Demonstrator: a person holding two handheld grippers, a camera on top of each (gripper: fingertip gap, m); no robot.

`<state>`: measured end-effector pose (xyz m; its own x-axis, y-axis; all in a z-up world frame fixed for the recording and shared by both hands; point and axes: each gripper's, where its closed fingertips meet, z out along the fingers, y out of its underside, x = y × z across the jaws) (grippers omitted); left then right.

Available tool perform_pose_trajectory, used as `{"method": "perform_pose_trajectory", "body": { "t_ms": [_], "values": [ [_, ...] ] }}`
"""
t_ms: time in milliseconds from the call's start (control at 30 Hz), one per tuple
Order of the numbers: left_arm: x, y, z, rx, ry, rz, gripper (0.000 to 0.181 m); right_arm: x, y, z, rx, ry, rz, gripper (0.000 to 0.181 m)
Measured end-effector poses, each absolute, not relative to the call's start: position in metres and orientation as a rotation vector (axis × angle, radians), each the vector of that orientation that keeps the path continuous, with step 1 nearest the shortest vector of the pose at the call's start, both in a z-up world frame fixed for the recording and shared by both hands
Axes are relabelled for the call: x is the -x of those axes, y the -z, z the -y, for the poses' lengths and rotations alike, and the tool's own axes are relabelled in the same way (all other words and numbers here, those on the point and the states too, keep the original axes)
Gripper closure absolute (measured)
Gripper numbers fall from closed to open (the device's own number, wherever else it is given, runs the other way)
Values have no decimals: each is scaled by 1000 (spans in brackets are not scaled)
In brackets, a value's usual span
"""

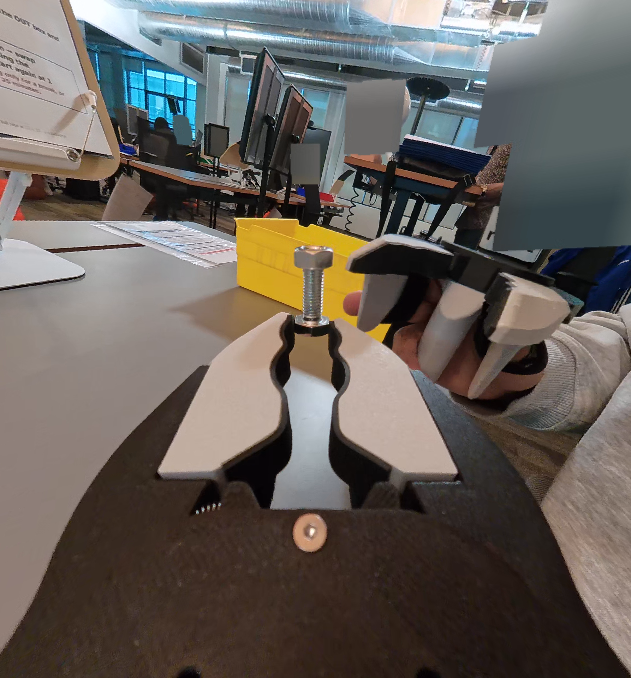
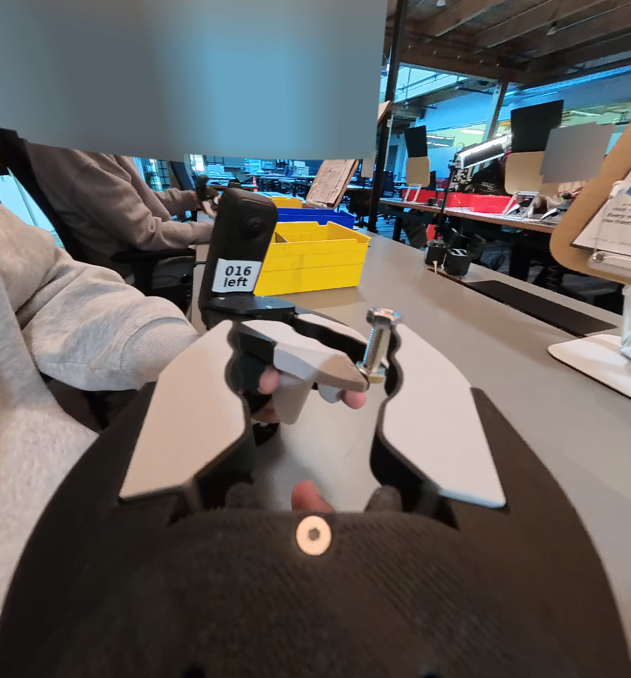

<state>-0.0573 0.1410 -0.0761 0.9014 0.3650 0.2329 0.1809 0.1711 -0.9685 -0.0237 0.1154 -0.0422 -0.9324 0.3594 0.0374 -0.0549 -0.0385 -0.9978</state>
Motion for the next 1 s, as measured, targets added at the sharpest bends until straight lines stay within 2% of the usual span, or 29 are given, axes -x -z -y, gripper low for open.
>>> {"method": "perform_pose_trajectory", "body": {
  "t_ms": [67, 233, 300, 367, 433, 467, 600, 667, 700, 800, 833, 900, 1000],
  "values": [
    [57, 76, -141, 1407, -140, 468, 162, 20, 41, -116, 285, -2040, 1965, 124],
    [56, 76, -142, 1414, -144, 457, 162, 31, 37, -121, 345, -2018, 1892, 98],
    [56, 76, -142, 1411, -142, 461, 163, 29, 41, -118, 353, -2036, 1933, 96],
    [57, 76, -141, 1412, -138, 466, 162, 23, 42, -116, 337, -2051, 1983, 106],
    [57, 76, -141, 1412, -138, 464, 163, 18, 44, -117, 321, -2044, 2038, 138],
    [56, 76, -142, 1414, -137, 461, 162, 21, 44, -118, 340, -2033, 2035, 138],
    [56, 76, -142, 1417, -141, 455, 163, 34, 39, -125, 402, -2032, 1926, 106],
    [56, 76, -142, 1414, -139, 459, 162, 34, 42, -123, 404, -2032, 1952, 103],
    [57, 76, -142, 1413, -137, 462, 163, 30, 45, -120, 386, -2037, 1987, 108],
    [57, 76, -142, 1413, -137, 461, 163, 21, 50, -117, 344, -2010, 2070, 142],
    [56, 76, -142, 1415, -138, 458, 163, 23, 50, -118, 346, -1980, 2060, 144],
    [55, 76, -143, 1418, -140, 453, 163, 30, 46, -123, 358, -1950, 2002, 137],
    [55, 76, -143, 1419, -142, 452, 163, 38, 42, -126, 404, -1976, 1929, 106]
  ]
}}
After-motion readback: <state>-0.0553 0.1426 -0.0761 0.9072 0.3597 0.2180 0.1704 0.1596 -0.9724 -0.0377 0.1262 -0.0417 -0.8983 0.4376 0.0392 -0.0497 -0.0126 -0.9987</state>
